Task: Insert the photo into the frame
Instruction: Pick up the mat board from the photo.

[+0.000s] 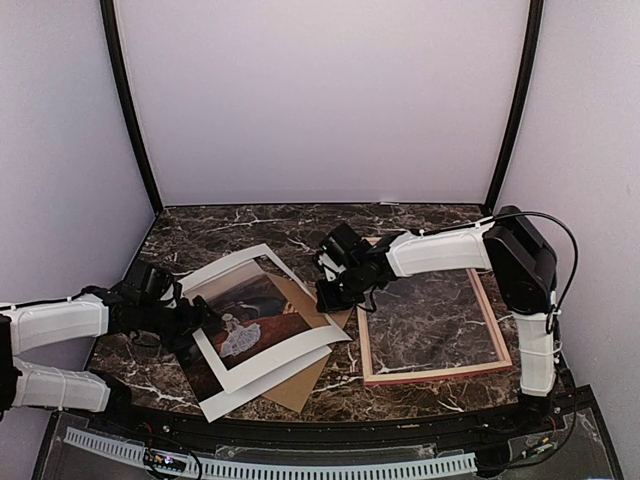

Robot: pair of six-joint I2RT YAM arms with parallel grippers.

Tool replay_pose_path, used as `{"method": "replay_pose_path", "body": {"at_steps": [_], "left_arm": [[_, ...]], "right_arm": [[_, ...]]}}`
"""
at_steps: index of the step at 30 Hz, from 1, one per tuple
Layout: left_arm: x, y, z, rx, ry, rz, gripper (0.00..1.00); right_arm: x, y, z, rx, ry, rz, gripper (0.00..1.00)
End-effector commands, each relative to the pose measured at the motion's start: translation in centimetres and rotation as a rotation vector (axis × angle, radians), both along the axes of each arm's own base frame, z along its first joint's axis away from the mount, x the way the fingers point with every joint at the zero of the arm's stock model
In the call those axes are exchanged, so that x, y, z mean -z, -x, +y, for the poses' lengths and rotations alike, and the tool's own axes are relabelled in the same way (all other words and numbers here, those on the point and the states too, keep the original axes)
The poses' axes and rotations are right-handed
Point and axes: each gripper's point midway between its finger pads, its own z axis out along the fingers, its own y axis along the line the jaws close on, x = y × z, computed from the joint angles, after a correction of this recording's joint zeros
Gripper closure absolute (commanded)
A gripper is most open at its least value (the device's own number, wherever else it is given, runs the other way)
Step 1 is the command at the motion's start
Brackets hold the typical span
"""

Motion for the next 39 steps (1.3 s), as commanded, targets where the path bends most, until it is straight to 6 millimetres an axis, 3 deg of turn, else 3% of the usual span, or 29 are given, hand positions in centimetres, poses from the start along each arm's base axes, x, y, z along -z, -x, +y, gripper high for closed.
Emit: {"method": "replay_pose_path", "body": {"at_steps": [1,8,21,26,39], "left_arm": [[-0.4,-0.5,-0.6,-0.020,0.122,-0.036,0.08],[-1.5,-1.4,-0.9,-0.020,0.187,-0.078,0.16],[-6.7,-3.7,-0.6,-0.060,0.225,-0.243,0.26],[-7.7,-4.1,-0.5,-0.070,0.217,-0.251,0.30],[-9.1,-4.2,0.2,-0.097,0.186,-0.252,0.55]], "right_arm": [[-0.8,0.1,-0.1,0.008,-0.029,0.002,0.89],[-0.8,0.0,0.0,0.007,-0.028,0.004,0.89],[0.5,0.0,-0.6,0.012,0.015,0.004,0.89],[0.8,0.0,-0.6,0.009,0.015,0.008,0.89],[1.4,0.0,-0.5,0.011,0.017,0.015,0.89]]}}
